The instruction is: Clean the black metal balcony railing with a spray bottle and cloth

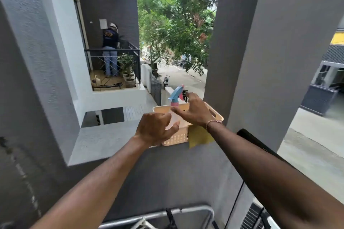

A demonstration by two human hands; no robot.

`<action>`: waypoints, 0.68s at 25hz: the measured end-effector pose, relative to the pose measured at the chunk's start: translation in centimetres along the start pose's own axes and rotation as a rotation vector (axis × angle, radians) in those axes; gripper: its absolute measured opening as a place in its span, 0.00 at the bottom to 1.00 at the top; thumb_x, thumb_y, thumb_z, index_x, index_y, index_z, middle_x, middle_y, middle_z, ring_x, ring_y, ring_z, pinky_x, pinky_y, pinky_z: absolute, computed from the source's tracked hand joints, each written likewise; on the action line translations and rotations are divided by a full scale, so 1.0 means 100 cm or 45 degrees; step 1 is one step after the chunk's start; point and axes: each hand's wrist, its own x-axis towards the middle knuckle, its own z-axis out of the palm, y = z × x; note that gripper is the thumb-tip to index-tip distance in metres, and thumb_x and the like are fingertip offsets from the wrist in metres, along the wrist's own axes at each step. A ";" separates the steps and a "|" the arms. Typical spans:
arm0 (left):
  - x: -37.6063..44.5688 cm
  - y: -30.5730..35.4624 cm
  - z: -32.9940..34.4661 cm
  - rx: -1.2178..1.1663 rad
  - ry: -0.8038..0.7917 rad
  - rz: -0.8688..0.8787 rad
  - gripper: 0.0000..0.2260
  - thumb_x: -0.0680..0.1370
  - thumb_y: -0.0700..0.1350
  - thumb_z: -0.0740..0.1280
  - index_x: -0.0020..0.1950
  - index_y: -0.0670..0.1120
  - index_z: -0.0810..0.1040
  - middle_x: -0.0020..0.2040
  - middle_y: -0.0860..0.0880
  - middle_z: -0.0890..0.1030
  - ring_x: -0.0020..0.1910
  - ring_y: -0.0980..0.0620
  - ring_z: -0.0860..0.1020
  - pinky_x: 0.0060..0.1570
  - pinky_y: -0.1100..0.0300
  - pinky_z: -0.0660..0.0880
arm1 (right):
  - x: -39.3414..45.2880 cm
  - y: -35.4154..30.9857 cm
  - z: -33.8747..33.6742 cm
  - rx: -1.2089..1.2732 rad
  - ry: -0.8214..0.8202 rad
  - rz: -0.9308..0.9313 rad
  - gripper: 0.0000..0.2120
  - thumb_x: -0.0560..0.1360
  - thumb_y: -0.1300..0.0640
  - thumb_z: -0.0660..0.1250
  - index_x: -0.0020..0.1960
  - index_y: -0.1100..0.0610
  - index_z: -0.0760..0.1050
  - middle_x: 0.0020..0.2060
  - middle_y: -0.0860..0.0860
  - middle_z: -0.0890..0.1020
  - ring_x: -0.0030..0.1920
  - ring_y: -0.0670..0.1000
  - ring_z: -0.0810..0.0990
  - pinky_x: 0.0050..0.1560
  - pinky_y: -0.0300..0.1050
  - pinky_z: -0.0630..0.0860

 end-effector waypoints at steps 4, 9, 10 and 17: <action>-0.011 0.003 0.000 -0.020 -0.054 -0.168 0.22 0.76 0.62 0.64 0.31 0.46 0.76 0.26 0.48 0.78 0.23 0.49 0.76 0.28 0.63 0.68 | 0.022 -0.023 0.023 0.069 0.022 0.177 0.42 0.67 0.36 0.77 0.69 0.62 0.67 0.62 0.57 0.76 0.61 0.57 0.76 0.61 0.51 0.75; -0.009 0.001 0.006 -0.034 -0.107 -0.223 0.19 0.72 0.61 0.71 0.34 0.47 0.77 0.29 0.50 0.81 0.26 0.52 0.77 0.31 0.65 0.69 | 0.033 -0.025 0.048 0.121 0.124 0.375 0.32 0.71 0.43 0.76 0.64 0.62 0.69 0.58 0.59 0.78 0.58 0.59 0.77 0.55 0.50 0.74; -0.009 0.002 0.007 -0.041 -0.110 -0.229 0.19 0.72 0.62 0.71 0.34 0.47 0.77 0.29 0.50 0.81 0.26 0.52 0.77 0.31 0.65 0.69 | 0.035 -0.027 0.051 0.163 0.147 0.379 0.29 0.72 0.48 0.75 0.63 0.62 0.69 0.57 0.59 0.79 0.57 0.60 0.77 0.53 0.50 0.74; -0.005 -0.007 0.015 -0.040 -0.088 -0.207 0.20 0.73 0.63 0.67 0.35 0.47 0.78 0.28 0.51 0.80 0.26 0.52 0.77 0.30 0.60 0.77 | 0.041 -0.027 0.049 0.536 0.242 0.161 0.09 0.77 0.64 0.67 0.56 0.62 0.73 0.43 0.54 0.79 0.39 0.50 0.84 0.45 0.56 0.83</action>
